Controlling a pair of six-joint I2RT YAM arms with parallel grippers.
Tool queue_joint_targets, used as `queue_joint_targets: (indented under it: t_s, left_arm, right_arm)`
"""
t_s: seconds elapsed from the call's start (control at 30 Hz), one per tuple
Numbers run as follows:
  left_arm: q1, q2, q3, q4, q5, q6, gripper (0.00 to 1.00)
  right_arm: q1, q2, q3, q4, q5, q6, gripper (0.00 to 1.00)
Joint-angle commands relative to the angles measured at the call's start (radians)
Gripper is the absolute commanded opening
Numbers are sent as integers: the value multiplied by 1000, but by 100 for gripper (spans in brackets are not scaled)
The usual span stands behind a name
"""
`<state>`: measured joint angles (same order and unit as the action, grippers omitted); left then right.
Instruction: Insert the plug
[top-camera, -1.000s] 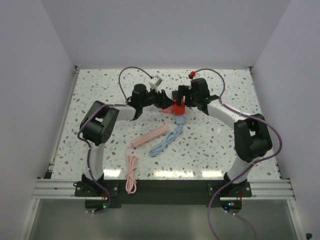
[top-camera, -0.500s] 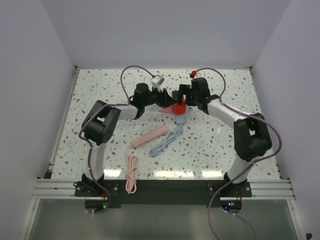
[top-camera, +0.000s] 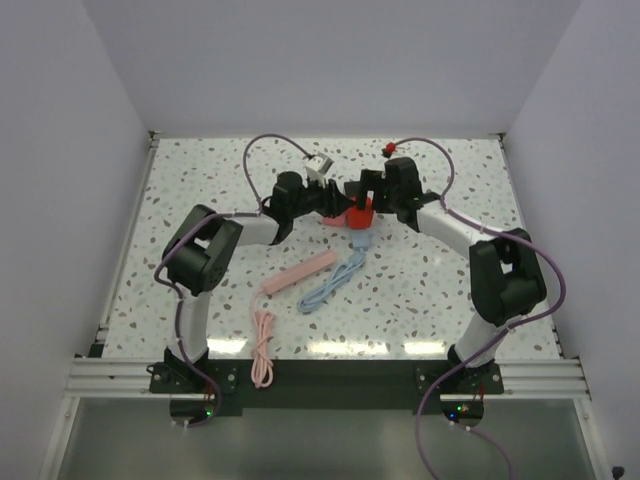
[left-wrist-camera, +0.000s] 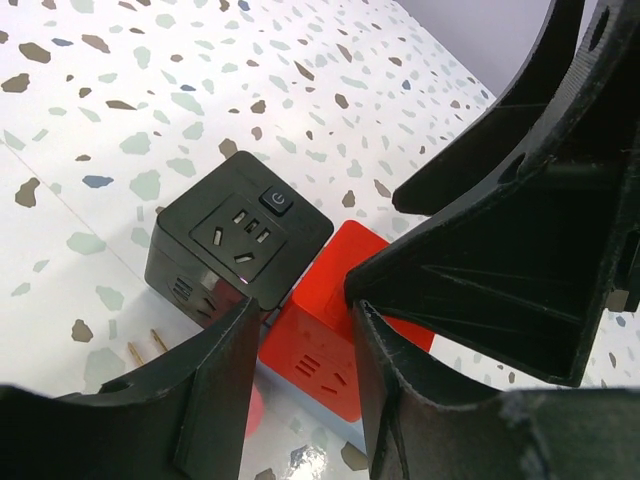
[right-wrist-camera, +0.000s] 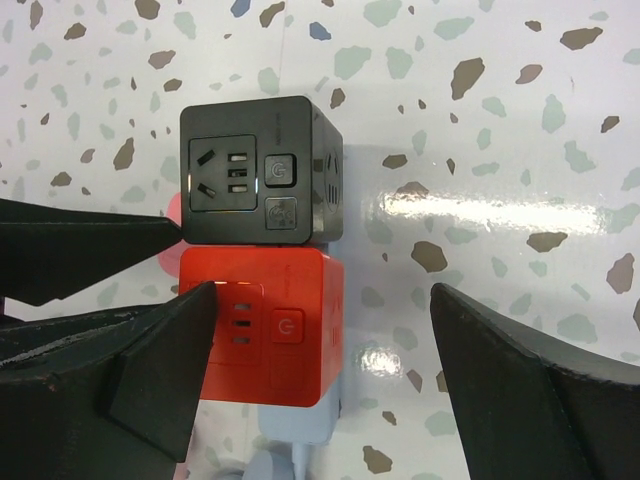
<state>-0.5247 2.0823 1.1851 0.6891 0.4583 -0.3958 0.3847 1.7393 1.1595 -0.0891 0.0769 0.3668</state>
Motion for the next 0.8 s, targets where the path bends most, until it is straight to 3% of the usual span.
queue_joint_targets:
  t_s: [0.0, 0.77]
  left_arm:
    - [-32, 22, -71, -155, -44, 71, 46]
    - [-69, 21, -162, -134, -112, 89, 46]
  right_arm:
    - [10, 62, -75, -253, 18, -54, 88]
    - [26, 14, -218, -251, 54, -17, 88]
